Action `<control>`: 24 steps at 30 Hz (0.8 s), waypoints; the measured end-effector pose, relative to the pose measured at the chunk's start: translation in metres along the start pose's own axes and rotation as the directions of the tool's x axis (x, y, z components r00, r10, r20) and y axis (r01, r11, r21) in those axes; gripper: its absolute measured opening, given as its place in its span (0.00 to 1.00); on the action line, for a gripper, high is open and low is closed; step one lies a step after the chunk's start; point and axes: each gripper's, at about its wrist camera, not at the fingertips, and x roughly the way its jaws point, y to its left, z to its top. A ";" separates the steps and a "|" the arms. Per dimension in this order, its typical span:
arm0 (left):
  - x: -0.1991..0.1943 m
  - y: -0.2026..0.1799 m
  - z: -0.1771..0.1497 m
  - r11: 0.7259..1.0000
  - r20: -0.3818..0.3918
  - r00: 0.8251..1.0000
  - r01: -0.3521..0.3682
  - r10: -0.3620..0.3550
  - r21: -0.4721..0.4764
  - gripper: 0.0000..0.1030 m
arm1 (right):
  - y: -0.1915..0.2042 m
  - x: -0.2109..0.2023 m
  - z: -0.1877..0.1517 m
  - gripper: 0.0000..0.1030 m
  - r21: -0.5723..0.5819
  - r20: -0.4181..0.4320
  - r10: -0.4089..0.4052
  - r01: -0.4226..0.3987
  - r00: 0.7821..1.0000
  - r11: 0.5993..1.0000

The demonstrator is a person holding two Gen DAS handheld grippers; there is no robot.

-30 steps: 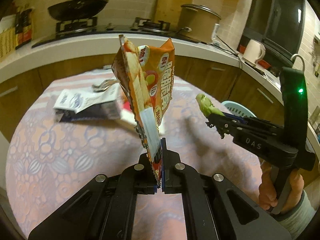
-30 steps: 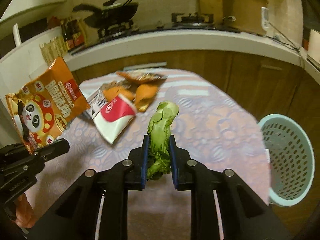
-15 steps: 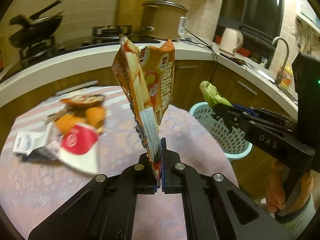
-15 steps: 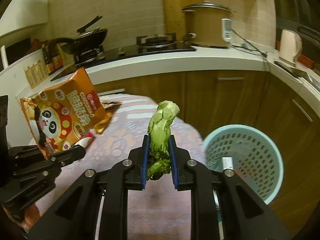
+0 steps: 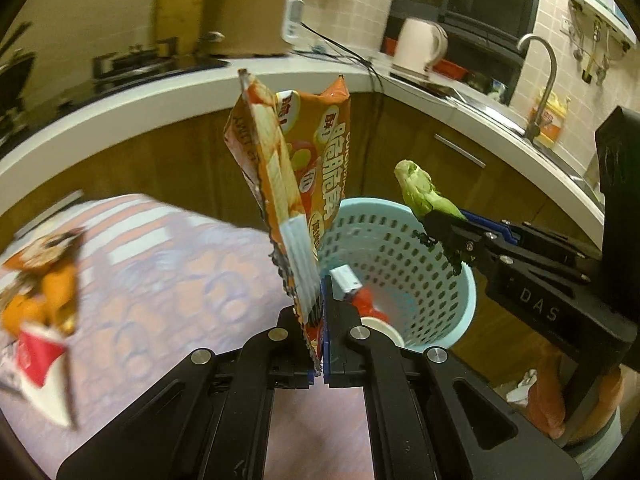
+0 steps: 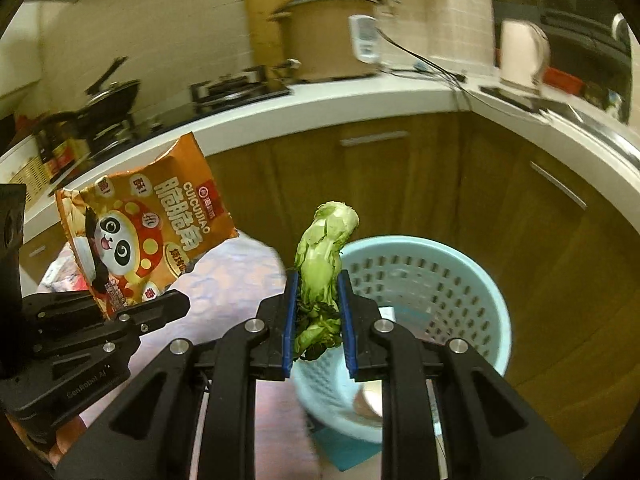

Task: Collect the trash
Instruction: 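Grasp the orange panda snack bag with the left tool while the right tool grasps the green vegetable, then carry both items over the blue basket and open both tools to drop them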

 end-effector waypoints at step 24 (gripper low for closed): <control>0.126 -0.038 0.012 0.997 -0.179 0.984 0.031 -0.018 0.069 0.66 | -0.103 0.105 -0.032 0.17 0.227 -0.317 -0.020 0.096 0.948 0.969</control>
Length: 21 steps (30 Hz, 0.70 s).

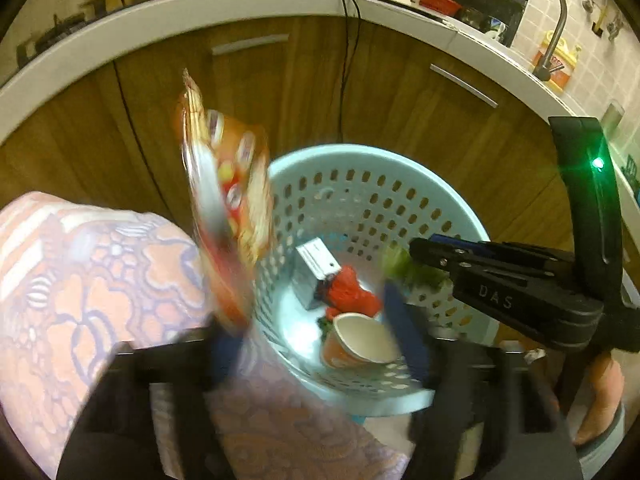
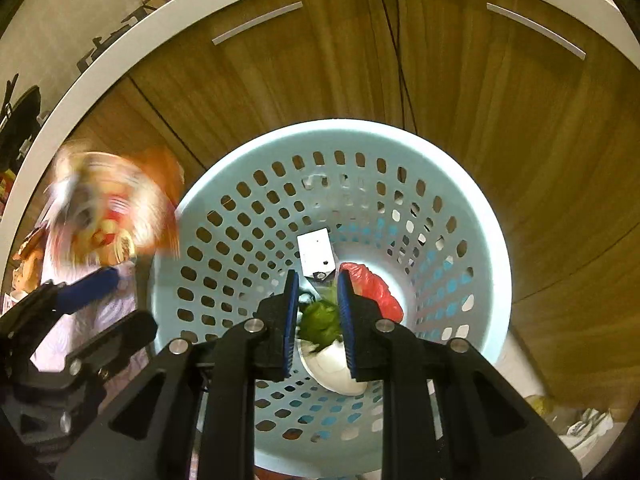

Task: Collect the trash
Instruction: 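Carry both items over the blue basket and open both tools to drop them, then move both open tools back over the table toward the milk carton and cup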

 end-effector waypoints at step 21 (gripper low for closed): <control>-0.071 0.021 -0.024 0.999 0.095 0.995 -0.009 0.014 -0.049 0.70 | 0.035 -0.070 0.000 0.40 -0.038 0.144 0.051 -0.046 0.988 0.998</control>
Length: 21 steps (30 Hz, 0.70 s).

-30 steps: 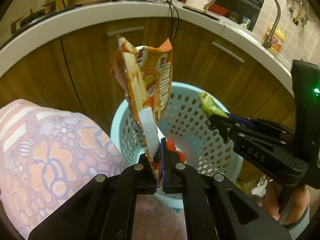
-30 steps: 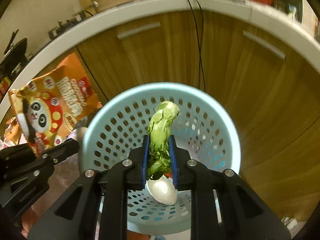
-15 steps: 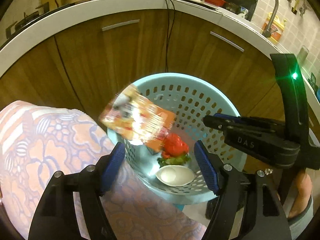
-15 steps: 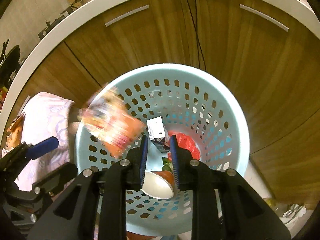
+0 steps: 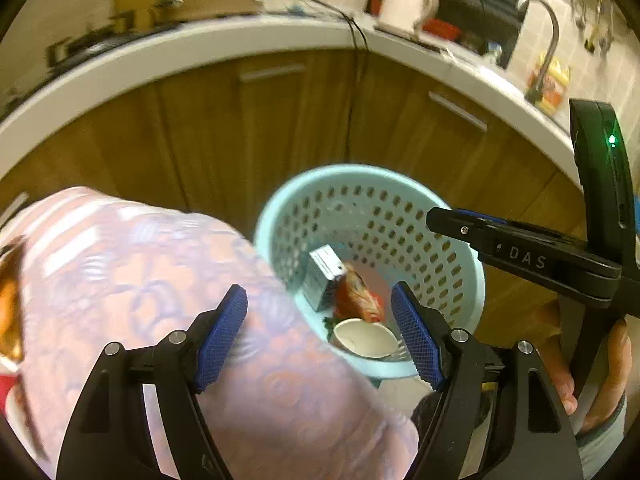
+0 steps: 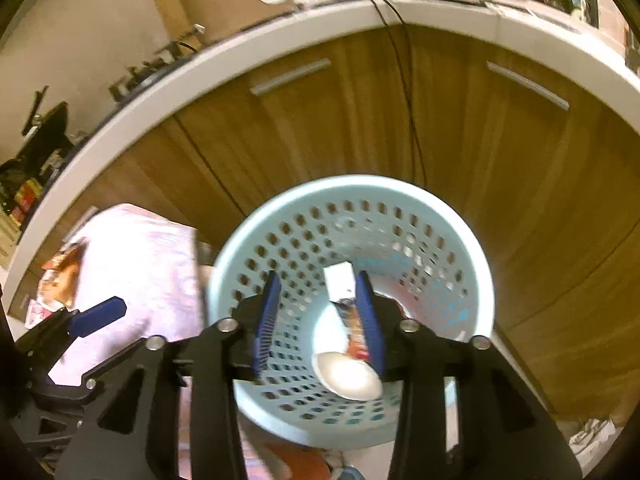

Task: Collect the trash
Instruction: 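Move both open tools back over the table toward the milk carton and cup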

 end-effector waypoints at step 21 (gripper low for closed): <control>-0.196 0.177 -0.092 0.835 0.169 0.868 -0.369 0.466 -0.409 0.70 | 0.242 0.004 -0.086 0.42 -0.343 0.013 0.185 -0.169 0.983 0.924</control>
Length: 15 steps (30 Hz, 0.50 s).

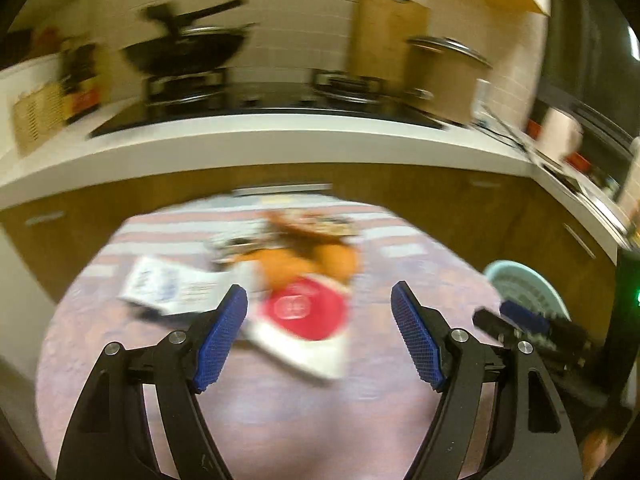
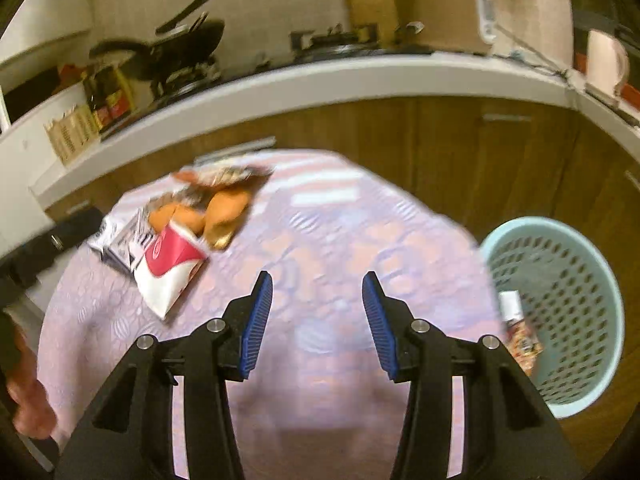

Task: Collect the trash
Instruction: 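Move both open tools back over the table toward the milk carton and cup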

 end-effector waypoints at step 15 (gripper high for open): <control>0.045 0.034 -0.012 0.974 -0.056 0.974 -0.216 0.220 0.068 0.70 | 0.010 0.032 -0.009 0.42 0.002 -0.039 0.001 -0.001 0.999 1.000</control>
